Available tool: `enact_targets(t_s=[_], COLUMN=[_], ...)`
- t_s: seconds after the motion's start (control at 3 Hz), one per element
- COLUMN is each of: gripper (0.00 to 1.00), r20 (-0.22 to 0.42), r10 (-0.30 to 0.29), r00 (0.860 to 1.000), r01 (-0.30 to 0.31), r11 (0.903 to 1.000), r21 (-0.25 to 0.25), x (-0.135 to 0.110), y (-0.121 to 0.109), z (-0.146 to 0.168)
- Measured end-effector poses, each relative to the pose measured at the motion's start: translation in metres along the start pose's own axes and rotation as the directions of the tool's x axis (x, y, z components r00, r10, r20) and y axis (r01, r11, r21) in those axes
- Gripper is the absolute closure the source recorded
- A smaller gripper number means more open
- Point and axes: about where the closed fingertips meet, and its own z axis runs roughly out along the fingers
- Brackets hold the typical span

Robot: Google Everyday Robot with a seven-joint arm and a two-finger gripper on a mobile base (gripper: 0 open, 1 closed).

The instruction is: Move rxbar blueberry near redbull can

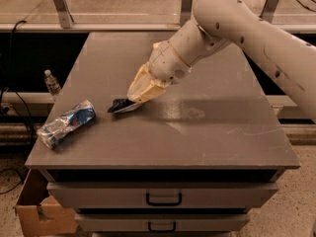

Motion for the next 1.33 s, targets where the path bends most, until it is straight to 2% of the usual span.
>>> enact_targets(t_s=[0.33,0.67,1.33], gripper=[1.0,0.82,0.35], r20=[0.025,0.025,0.027], r10=[0.011,0.009,0.006], r00=[1.0,1.0,1.0], r01=[-0.011,-0.009,-0.006], r11=[0.9998,0.9998,0.9997], r21=[-0.014,-0.016,-0.022], x=[-0.0095,-0.01,-0.0119], y=[0.0058,0.0056,0.0057], z=[0.0074,0.0088,0.0124])
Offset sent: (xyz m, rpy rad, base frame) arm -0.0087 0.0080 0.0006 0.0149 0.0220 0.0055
